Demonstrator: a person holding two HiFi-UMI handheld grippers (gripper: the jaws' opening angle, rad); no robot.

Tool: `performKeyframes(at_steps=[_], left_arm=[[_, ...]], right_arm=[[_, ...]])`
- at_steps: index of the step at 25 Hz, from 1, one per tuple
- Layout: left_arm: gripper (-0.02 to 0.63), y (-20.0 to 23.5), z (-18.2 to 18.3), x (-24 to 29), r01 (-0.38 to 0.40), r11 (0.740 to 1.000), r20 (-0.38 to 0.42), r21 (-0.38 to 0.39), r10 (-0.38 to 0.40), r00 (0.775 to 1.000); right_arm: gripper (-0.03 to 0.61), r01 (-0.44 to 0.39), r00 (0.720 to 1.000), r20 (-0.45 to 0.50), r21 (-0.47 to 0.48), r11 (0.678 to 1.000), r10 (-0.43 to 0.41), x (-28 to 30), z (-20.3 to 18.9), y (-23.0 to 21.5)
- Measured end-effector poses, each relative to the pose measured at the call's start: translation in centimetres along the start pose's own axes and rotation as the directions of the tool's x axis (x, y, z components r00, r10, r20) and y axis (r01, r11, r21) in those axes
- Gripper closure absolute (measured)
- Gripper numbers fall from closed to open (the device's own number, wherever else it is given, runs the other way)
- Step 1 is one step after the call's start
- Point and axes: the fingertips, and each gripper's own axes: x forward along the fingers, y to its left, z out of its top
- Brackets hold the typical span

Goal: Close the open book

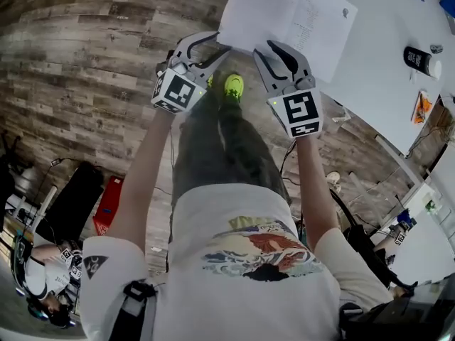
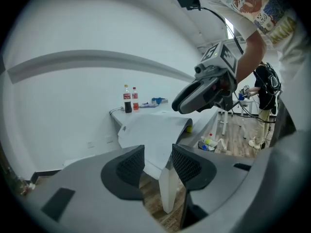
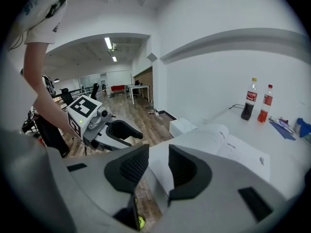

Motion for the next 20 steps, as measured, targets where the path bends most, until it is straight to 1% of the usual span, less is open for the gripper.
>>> performKeyframes(at_steps=[4,7,9,11,14,16,20], left_arm=[[0.458,-0.1,-2.2,0.7,-0.002,1.0,-0.023,0.003,0.002,1.0],[0.457,0.1,-3.1,1.0,-0.01,1.0,-0.006,-0.012,0.01,1.0],[0.459,-0.1,-3.3,0.9,-0.015,1.0,-0.001,-0.006,0.015,1.0],[0.459,0.0,-3.9,0.5,-0.034,0.999,-0.013,0.001,0.034,0.999],[0.459,1.1,-5.6,0.0,-0.084,0.996,-0.049,-0.01,0.083,0.995],[0.459,1.6,-6.4,0.2,-0.093,0.996,-0.072,0.005,0.093,0.993],[0.459,1.4,-7.0,1.8,-0.067,0.997,-0.087,0.049,0.071,0.994]], right_arm=[[0.472,0.002,1.0,-0.007,0.013,1.0,-0.002,0.4,-0.7,0.2],[0.472,0.003,1.0,-0.014,0.009,1.0,-0.003,0.8,-1.0,0.1],[0.472,0.005,1.0,-0.017,0.011,1.0,-0.005,1.0,-1.2,0.1],[0.472,0.006,1.0,-0.015,0.016,1.0,-0.005,1.1,-1.2,0.0],[0.472,0.005,1.0,-0.016,0.021,1.0,-0.005,1.4,-1.3,-0.1],[0.472,0.003,1.0,-0.019,0.025,1.0,-0.002,1.6,-1.3,0.0],[0.472,0.003,1.0,-0.025,0.026,1.0,-0.002,1.8,-1.3,-0.2]])
